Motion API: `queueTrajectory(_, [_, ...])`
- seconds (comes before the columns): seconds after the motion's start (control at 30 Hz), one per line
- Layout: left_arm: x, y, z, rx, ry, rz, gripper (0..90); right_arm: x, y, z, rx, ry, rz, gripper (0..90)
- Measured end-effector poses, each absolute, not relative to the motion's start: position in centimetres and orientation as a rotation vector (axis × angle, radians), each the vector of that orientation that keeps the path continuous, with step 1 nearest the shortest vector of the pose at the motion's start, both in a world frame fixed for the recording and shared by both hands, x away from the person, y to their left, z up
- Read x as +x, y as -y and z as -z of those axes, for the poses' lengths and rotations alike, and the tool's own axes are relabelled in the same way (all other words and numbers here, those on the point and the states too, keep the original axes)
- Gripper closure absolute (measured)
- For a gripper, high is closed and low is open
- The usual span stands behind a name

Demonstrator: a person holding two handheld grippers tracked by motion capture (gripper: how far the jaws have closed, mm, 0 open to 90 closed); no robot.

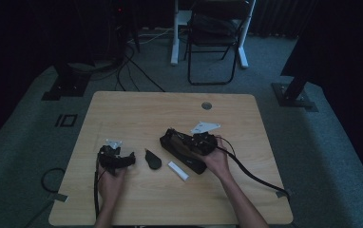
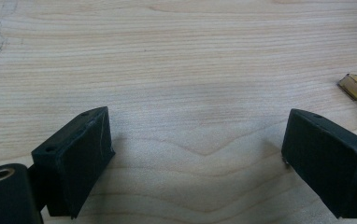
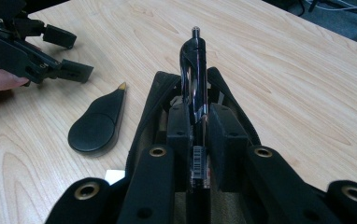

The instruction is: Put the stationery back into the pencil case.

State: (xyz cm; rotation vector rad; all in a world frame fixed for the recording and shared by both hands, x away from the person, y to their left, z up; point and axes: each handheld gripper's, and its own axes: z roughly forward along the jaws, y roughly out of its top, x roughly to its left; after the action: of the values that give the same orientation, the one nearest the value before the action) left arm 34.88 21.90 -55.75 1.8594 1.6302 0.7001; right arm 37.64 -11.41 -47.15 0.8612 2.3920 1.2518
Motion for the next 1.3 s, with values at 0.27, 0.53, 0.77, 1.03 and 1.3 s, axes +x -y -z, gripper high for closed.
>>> queueTrajectory(0.27, [34.9,-21.9,55.8,1.86,-1.629,-0.7,8.8,38.1,11.3,47.5,0.866,-2.404,-1.232,79.8])
queueTrajectory(0.53, [34.9,-21.9,55.8,1.859,-1.629,-0.701,8.8,38.5,11.2,47.9,0.87,-2.415,-1.213,79.8])
queueTrajectory(0.77, [34.9,-21.9,55.8,1.859,-1.629,-0.701,8.8,38.7,11.0,48.4,0.883,-2.435,-1.192,79.8])
queueTrajectory(1.03, [34.9,-21.9,55.8,1.859,-1.629,-0.701,8.8,38.8,10.7,48.9,0.883,-2.447,-1.158,79.7])
queueTrajectory(1.3, [34.9,-21.9,55.8,1.858,-1.629,-0.702,8.9,38.8,10.5,49.3,0.895,-2.458,-1.126,79.7])
